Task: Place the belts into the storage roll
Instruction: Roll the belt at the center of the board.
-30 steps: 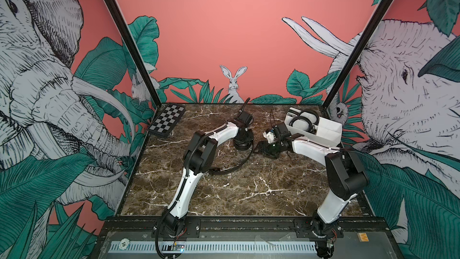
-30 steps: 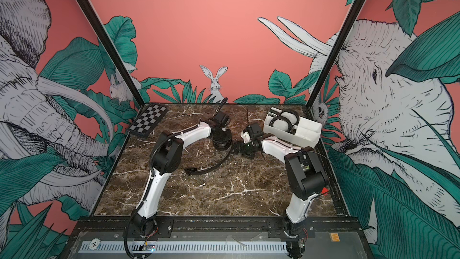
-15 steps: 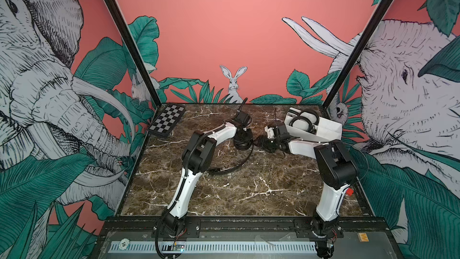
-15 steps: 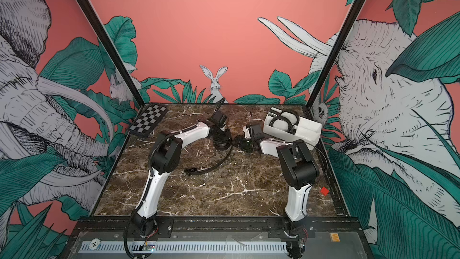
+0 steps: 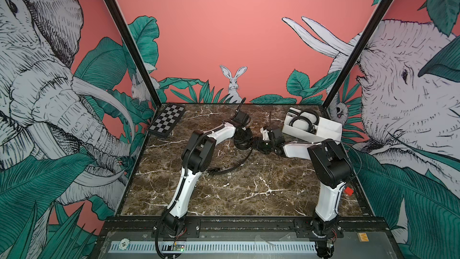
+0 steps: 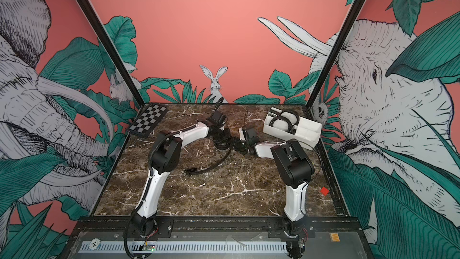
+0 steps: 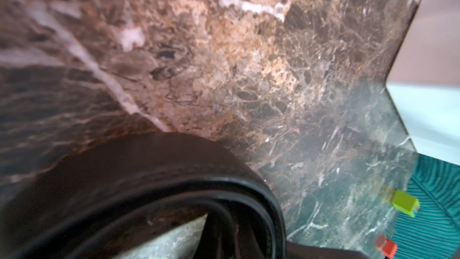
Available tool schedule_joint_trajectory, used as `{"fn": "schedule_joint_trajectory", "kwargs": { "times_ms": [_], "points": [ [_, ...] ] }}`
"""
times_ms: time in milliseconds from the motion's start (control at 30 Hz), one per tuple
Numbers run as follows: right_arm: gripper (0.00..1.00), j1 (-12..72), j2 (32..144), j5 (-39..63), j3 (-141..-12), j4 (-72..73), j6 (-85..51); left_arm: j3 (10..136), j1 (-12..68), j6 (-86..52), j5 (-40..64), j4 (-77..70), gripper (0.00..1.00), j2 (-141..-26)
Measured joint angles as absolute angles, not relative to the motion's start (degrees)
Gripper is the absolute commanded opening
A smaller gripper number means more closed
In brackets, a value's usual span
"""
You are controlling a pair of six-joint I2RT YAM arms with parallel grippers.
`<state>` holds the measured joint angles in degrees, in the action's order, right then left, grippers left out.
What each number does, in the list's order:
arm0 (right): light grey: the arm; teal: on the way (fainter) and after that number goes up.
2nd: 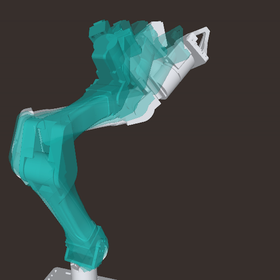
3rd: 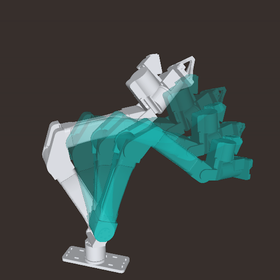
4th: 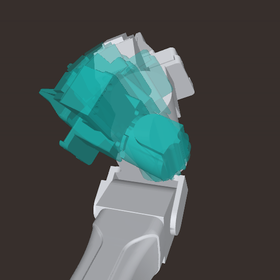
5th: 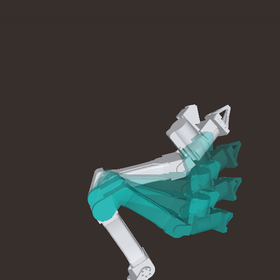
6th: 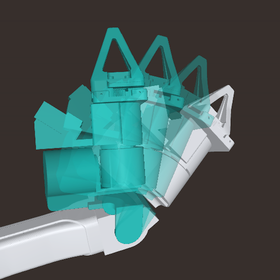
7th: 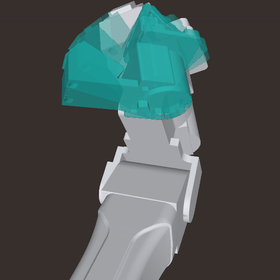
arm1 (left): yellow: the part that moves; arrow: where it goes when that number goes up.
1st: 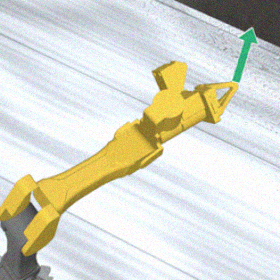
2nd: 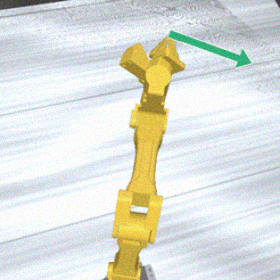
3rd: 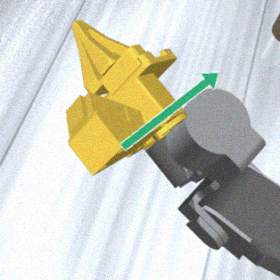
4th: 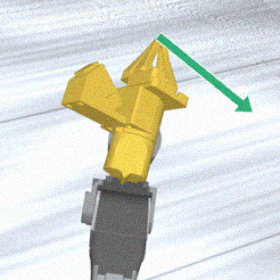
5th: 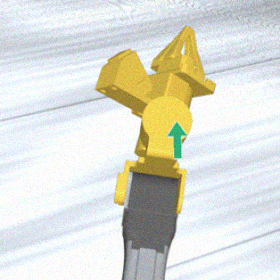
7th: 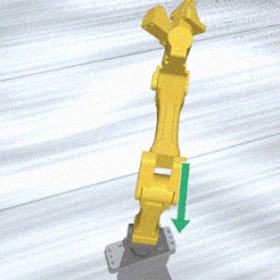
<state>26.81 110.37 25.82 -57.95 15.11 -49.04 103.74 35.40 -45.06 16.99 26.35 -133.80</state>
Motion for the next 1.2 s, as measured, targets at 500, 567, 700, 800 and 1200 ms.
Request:
{"fn": "schedule_joint_trajectory", "kwargs": {
  "times_ms": [500,567,700,800,1200],
  "points": [
    [0.25,27.6,112.1,24.0,-59.8,15.8,-52.1,97.8,34.9,-45.0,18.2,21.8,0.33,-130.5],
    [0.25,27.6,112.1,24.0,-60.1,15.2,-52.2,97.7,34.9,-44.6,17.9,22.7,0.4,-130.0],
    [0.25,27.6,112.1,24.0,-60.4,14.5,-52.3,97.6,34.9,-43.8,16.5,24.9,0.57,-128.8],
    [0.27,27.6,112.1,24.0,-60.5,14.3,-52.3,98.1,34.9,-43.7,15.6,26.3,0.65,-128.3],
    [0.3,27.6,112.1,23.5,-61.4,12.4,-52.3,97.5,34.3,-44.0,16.8,27.2,0.84,-125.0]
  ]
}}
